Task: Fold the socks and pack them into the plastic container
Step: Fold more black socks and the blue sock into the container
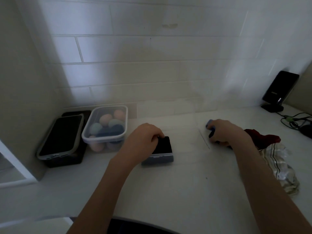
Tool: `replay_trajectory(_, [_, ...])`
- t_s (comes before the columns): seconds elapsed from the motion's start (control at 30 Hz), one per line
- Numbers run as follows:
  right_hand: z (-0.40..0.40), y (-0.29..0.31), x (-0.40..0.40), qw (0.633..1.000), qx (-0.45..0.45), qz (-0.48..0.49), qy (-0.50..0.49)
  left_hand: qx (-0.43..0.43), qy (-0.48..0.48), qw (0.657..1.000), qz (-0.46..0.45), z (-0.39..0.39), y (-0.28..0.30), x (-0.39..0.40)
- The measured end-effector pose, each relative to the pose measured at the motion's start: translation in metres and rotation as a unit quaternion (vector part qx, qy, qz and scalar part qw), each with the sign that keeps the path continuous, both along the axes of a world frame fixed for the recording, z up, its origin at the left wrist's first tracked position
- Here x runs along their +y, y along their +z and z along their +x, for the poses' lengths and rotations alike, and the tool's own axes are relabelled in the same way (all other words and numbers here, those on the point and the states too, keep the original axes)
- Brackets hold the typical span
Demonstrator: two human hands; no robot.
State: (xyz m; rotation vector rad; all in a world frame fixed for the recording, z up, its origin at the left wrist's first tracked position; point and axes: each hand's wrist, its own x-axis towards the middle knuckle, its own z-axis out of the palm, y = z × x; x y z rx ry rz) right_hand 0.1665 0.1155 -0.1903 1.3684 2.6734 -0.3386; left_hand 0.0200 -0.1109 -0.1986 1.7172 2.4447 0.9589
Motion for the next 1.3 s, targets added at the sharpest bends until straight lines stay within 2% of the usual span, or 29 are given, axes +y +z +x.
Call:
replay_trajectory(0.13, [-0.005,-0.004,-0.007,0.999,0.021,0.041,-0.002,-0.003,0.0,0.999,0.039,0.003,-0.003,0.002])
replay_trajectory(0.27, [-0.007,0.0,-0.012,0.996,0.082,0.027,-0.012,-0.002,-0.014,0.997,0.075,0.002,-0.005,0.002])
replay_trajectory(0.4, [-0.005,0.022,-0.02,0.982,0.184,0.035,-0.006,-0.024,-0.024,0.996,0.086,0.002,-0.004,0.002])
replay_trajectory(0.5, [-0.004,0.037,-0.03,0.967,0.247,0.058,0.033,-0.034,-0.031,0.995,0.084,-0.002,-0.003,0.003])
replay_trajectory(0.67, [-0.007,0.056,-0.046,0.923,0.363,0.054,0.118,-0.011,-0.041,0.996,0.075,-0.004,-0.005,0.004])
replay_trajectory(0.8, [-0.008,0.065,-0.058,0.87,0.467,0.039,0.154,0.01,-0.046,0.991,0.125,-0.001,-0.006,0.006])
replay_trajectory(0.9, [-0.008,0.074,-0.069,0.819,0.538,0.025,0.199,-0.07,-0.049,0.983,0.162,0.0,0.006,0.013])
replay_trajectory(1.03, [-0.01,0.082,-0.084,0.758,0.611,-0.102,0.205,-0.243,-0.116,0.955,0.128,0.003,0.028,0.031])
replay_trajectory(1.13, [-0.014,0.078,-0.087,0.756,0.62,-0.113,0.179,-0.347,-0.124,0.921,0.125,0.007,0.034,0.039])
replay_trajectory(1.2, [-0.018,0.073,-0.085,0.754,0.624,-0.132,0.156,-0.422,-0.125,0.886,0.148,0.008,0.031,0.041])
replay_trajectory(1.3, [-0.022,0.063,-0.076,0.759,0.583,-0.261,0.128,-0.476,-0.109,0.849,0.201,0.007,0.029,0.041])
